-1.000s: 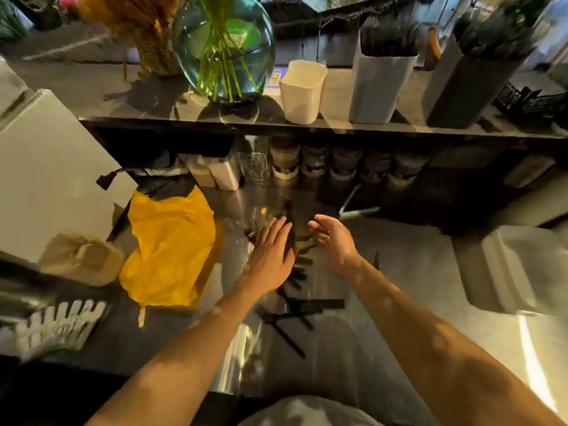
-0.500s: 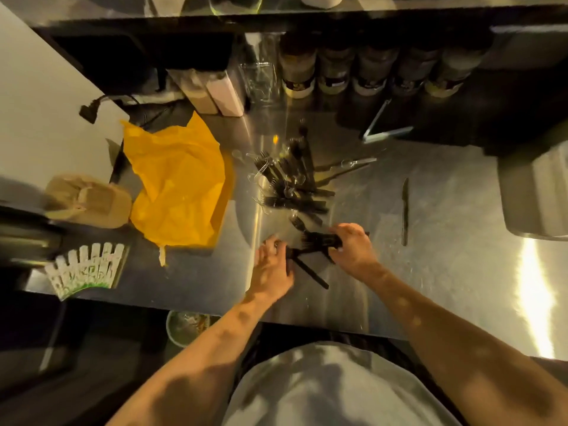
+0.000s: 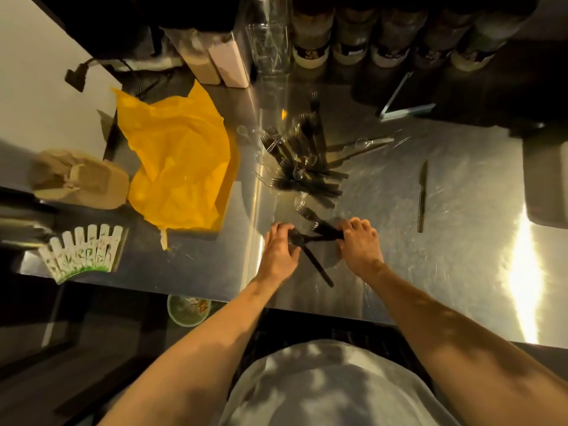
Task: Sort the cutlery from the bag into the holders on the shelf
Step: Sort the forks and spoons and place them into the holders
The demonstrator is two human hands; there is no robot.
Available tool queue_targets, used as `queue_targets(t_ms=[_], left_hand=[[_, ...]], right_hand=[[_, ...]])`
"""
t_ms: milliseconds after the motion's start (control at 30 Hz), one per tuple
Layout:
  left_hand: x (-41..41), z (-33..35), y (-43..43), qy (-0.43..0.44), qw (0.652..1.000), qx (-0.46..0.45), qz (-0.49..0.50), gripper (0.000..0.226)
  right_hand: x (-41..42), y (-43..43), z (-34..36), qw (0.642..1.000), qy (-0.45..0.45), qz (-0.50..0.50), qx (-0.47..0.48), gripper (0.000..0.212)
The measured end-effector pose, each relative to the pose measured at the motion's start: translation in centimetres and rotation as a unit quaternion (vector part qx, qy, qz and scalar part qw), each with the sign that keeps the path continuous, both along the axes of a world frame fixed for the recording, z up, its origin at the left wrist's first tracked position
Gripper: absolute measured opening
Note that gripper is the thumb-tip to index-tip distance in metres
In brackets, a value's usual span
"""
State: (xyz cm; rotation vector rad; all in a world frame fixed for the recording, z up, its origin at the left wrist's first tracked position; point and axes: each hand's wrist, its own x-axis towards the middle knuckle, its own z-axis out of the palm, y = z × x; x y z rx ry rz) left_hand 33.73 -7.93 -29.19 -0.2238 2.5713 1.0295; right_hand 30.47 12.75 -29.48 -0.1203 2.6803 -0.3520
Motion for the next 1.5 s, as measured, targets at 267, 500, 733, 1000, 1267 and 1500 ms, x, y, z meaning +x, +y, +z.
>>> queue_targets(t_ms=[267, 500, 733, 1000, 1267, 1500], left_hand=[[0.0, 0.7, 0.9, -0.028, 0.989, 0.03, 0.145, 0.048], [-1.2, 0.3, 3.7, -0.153, 0.977, -0.039, 0.141, 0.032], [-1.9, 0.3, 6.1, -0.169, 0.976, -0.045, 0.128, 0.026], [-2.7, 2.2, 7.1, -0.215, 0.892, 0.241, 0.317, 0.022], [-4.0, 5.1, 8.1, -0.252, 0.727, 0.481, 0.42, 0.02], [-5.9, 5.1, 7.2, -0.219, 0.766, 0.429, 0.425, 0.012]], right_hand=[[0.5, -0.2, -0.2, 0.999, -0.036, -0.03, -0.014, 0.037], [2.0, -1.6, 0.1, 0.998, -0.042, -0.049, -0.025, 0.042], [3.0, -2.3, 0.5, 0.989, -0.087, -0.091, -0.08, 0.035], [3.2, -2.0, 2.1, 0.933, -0.104, -0.21, -0.272, 0.01], [1.5, -2.9, 4.5, 0.969, -0.076, -0.128, -0.197, 0.03], [-0.2, -4.0, 5.2, 0.988, -0.078, -0.052, -0.119, 0.035]])
